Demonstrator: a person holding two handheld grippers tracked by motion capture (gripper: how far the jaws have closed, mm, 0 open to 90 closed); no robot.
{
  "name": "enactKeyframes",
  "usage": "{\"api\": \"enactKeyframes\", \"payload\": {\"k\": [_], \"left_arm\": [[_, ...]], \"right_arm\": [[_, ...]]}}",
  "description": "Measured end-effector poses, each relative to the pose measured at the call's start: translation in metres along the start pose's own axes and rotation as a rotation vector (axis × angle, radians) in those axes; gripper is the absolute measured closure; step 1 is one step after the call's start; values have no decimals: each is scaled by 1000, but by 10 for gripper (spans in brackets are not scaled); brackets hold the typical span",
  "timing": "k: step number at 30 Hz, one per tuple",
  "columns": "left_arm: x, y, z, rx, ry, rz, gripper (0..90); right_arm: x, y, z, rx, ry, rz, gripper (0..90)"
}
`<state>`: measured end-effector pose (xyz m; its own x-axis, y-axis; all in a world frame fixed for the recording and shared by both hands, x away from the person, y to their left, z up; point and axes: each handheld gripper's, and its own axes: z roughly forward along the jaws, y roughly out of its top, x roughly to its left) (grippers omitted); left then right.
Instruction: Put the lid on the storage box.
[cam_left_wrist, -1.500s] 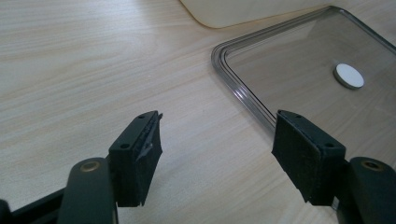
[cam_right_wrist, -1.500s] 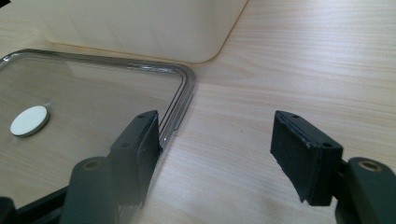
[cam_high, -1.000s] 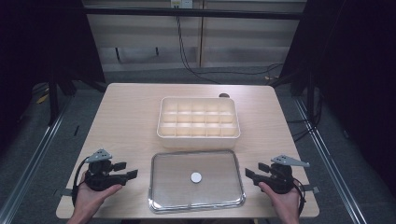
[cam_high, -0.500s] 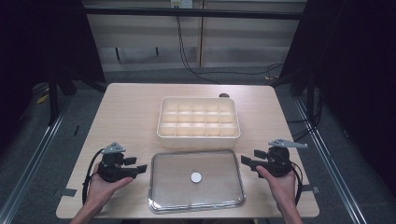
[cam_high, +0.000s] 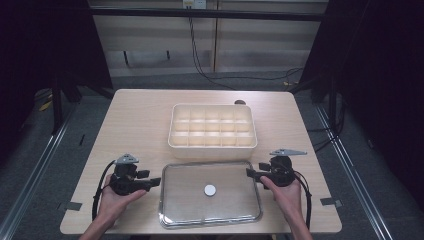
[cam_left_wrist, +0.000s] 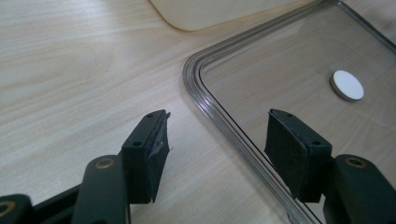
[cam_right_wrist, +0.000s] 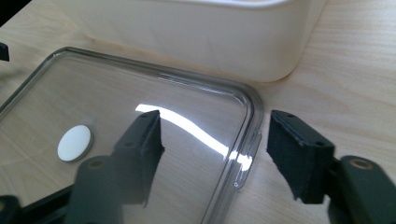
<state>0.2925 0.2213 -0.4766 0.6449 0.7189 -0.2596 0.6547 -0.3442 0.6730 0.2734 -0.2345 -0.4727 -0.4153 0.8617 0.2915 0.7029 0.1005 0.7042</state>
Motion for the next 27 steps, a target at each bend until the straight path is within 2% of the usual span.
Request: {"api": "enactKeyframes", "payload": {"k": [3,5,7,9,13,16,17,18,20,27], "left_arm": [[-5,-1,2,6,-11,11,419],[-11,-3,7,36,-31,48,449],[-13,-3,10,48,-67,54,457],[-15,-3,11,54,-60,69,460],[-14,-3,15,63,-59,52,449],[-13,-3,18,89,-56,49,465],[-13,-4,20,95,-60,51,470],[-14,-4,21,102,-43,72,471],[-15,-4,22,96,-57,59,475],[-15,-3,22,117,-38,82,548]], "right_arm": [[-2,-3,2,3,-5,6,391],[-4,-10,5,26,-4,7,409],[-4,-13,7,47,-11,5,432],[-3,-15,8,55,-29,-2,441],[-3,-16,10,54,-35,-16,455],[-3,-17,12,65,-49,-17,448],[-3,-18,12,58,-57,-14,443],[-3,-19,12,55,-74,-1,452],[-3,-19,13,53,-72,1,454],[1,-22,16,61,-85,-17,469]]}}
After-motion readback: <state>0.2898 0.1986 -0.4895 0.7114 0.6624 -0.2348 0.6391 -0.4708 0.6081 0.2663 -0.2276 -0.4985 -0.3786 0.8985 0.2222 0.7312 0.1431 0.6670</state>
